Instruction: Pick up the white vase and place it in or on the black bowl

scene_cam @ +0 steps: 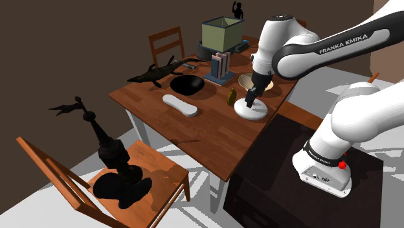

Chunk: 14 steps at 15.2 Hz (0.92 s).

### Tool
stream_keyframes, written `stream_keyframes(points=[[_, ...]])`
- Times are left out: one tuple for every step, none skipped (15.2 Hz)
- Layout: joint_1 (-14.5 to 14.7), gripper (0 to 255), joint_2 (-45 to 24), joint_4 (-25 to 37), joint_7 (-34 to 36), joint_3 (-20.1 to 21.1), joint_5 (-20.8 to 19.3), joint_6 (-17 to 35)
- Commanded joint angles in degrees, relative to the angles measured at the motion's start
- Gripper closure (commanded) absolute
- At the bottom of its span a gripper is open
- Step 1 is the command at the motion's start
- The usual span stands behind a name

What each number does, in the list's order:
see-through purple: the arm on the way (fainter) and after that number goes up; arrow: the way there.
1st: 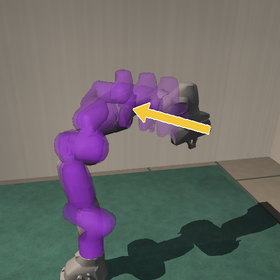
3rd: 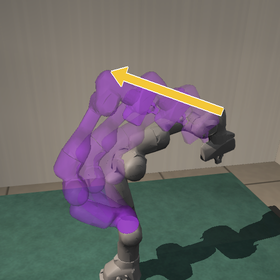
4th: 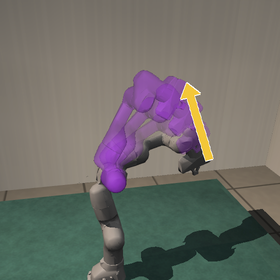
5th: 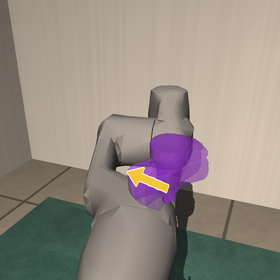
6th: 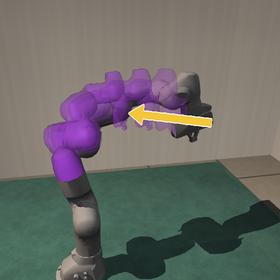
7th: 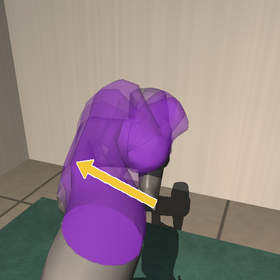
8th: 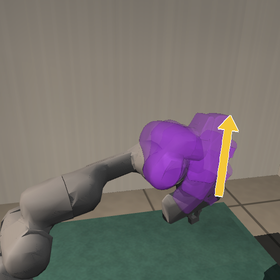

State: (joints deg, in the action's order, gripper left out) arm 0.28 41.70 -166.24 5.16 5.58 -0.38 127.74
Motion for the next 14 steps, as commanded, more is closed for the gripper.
stream_keyframes(points=[[0.0,0,-0.1,-0.2,0.0,0.0,0.0,0.3],[0.0,0,-0.1,-0.2,0.0,0.0,0.0,0.3],[0.0,0,-0.1,-0.2,0.0,0.0,0.0,0.3],[0.0,0,-0.1,-0.2,0.0,0.0,0.0,0.3],[0.0,0,-0.1,-0.2,0.0,0.0,0.0,0.3],[0.0,255,-0.1,-0.2,0.0,0.0,0.0,0.3],[0.0,255,-0.1,-0.2,0.0,0.0,0.0,0.3],[0.0,255,-0.1,-0.2,0.0,0.0,0.0,0.3],[0.0,255,-0.1,-0.2,0.0,0.0,0.0,0.3],[0.0,255,-0.1,-0.2,0.0,0.0,0.0,0.3],[0.0,255,-0.1,-0.2,0.0,0.0,0.0,0.3],[0.0,255,-0.1,-0.2,0.0,0.0,0.0,0.3],[0.0,255,-0.1,-0.2,0.0,0.0,0.0,0.3],[0.0,255,-0.1,-0.2,0.0,0.0,0.0,0.3]])
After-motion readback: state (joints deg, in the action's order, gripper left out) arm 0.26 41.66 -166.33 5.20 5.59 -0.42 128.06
